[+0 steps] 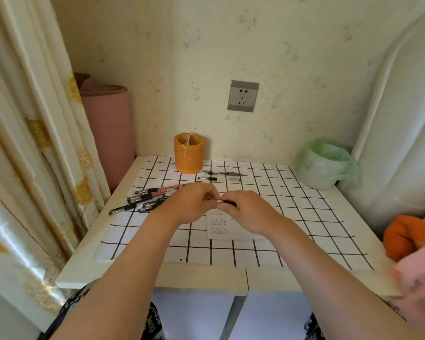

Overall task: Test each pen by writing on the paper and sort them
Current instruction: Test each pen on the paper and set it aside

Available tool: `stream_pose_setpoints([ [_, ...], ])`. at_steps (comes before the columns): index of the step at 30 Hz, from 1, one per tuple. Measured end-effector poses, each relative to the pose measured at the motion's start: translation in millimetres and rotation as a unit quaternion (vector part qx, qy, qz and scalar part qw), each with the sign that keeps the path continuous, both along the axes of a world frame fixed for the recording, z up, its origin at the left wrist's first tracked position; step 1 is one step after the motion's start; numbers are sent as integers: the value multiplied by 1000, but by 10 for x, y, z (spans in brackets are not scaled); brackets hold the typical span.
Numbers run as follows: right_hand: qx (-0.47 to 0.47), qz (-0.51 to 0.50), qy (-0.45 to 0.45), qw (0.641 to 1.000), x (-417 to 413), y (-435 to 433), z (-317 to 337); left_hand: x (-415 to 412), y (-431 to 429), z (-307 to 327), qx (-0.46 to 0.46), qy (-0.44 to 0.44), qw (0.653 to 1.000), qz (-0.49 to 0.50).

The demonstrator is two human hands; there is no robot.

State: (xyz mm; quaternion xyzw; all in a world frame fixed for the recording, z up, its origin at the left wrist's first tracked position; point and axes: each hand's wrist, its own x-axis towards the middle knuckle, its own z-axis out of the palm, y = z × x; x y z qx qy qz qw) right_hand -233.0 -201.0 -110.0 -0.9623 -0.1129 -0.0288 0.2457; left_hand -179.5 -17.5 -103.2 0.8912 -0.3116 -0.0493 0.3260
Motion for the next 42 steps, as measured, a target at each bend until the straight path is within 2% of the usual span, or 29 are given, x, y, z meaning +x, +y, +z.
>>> stream_pose_setpoints([
  [6, -23, 10, 4, 1000, 40, -192, -92, 14, -161, -40, 11, 19, 1000, -5],
  [13, -100, 8, -52, 994, 159, -331, -72, 64, -315, -77, -9, -1, 1000, 4],
  [17, -110, 5, -74, 991, 233, -362, -112, 149, -340, -112, 4, -14, 1000, 14],
  [19, -102, 3, -56, 993, 286, -361, -124, 209, -330, -126, 10, -18, 1000, 15],
  [25, -12, -4, 66, 998, 382, -472, -213, 370, -273, -202, 81, -25, 996, 40],
  [29, 86, -29, 84, 992, 402, -561, -256, 422, -242, -242, 138, -18, 989, 46],
  [32, 231, -68, 124, 963, 423, -541, -302, 419, -278, -259, 180, -18, 983, 36],
  [36, 394, -96, 165, 899, 404, -548, -315, 414, -311, -276, 219, -12, 975, 22],
  [39, 448, -94, 177, 872, 374, -583, -342, 412, -329, -293, 229, -3, 973, 4],
  [42, 441, -92, 160, 878, 322, -575, -384, 386, -361, -278, 211, 16, 977, -27],
])
